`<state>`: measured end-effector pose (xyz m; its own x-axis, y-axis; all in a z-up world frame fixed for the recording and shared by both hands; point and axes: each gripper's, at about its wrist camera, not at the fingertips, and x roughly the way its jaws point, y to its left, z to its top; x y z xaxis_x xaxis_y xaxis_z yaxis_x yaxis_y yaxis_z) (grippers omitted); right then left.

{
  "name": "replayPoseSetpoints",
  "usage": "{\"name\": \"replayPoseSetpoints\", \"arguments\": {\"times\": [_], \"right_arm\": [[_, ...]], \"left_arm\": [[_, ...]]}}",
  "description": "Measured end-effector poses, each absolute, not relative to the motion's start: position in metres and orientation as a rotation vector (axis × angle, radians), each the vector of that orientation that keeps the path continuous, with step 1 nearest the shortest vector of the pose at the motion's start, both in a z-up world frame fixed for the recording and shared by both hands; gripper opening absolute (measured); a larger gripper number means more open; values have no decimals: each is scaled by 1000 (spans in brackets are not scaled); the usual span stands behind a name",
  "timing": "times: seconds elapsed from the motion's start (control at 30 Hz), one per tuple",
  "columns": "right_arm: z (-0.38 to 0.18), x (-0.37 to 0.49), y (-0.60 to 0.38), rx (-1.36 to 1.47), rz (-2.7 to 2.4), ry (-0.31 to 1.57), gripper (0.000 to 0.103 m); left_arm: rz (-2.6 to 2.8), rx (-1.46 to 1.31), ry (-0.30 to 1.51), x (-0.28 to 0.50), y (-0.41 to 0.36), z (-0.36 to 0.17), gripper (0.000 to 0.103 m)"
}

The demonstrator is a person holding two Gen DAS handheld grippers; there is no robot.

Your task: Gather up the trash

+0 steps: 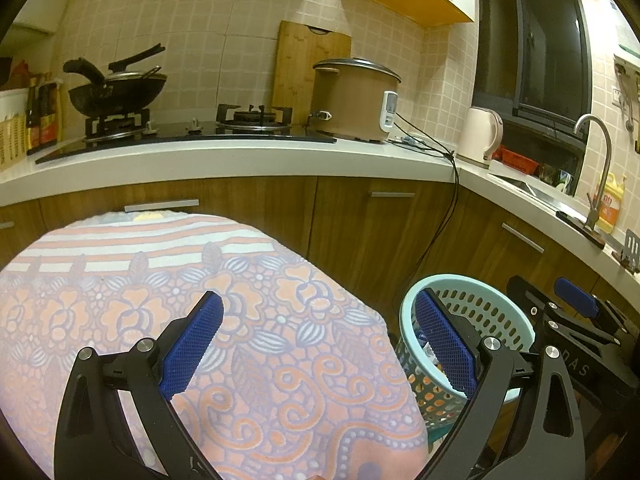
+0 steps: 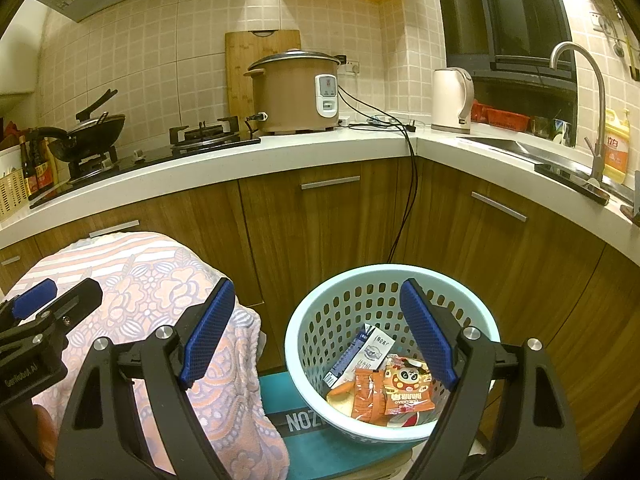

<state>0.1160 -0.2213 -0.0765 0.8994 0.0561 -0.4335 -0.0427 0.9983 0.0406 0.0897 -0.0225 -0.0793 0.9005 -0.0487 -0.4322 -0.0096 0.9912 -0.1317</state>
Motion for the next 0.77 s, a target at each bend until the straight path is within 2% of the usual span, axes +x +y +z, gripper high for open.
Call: {"name": "replayPoseSetpoints", "arguments": {"times": [0.4,0.77], "right_arm": [[-63,106,-214,27,67,422,80],[-54,85,-207,28,80,433,80]], "left_arm": [[12,-85,417,74,-23,-61,94],[53,-121,476,50,5,-52,94]]}}
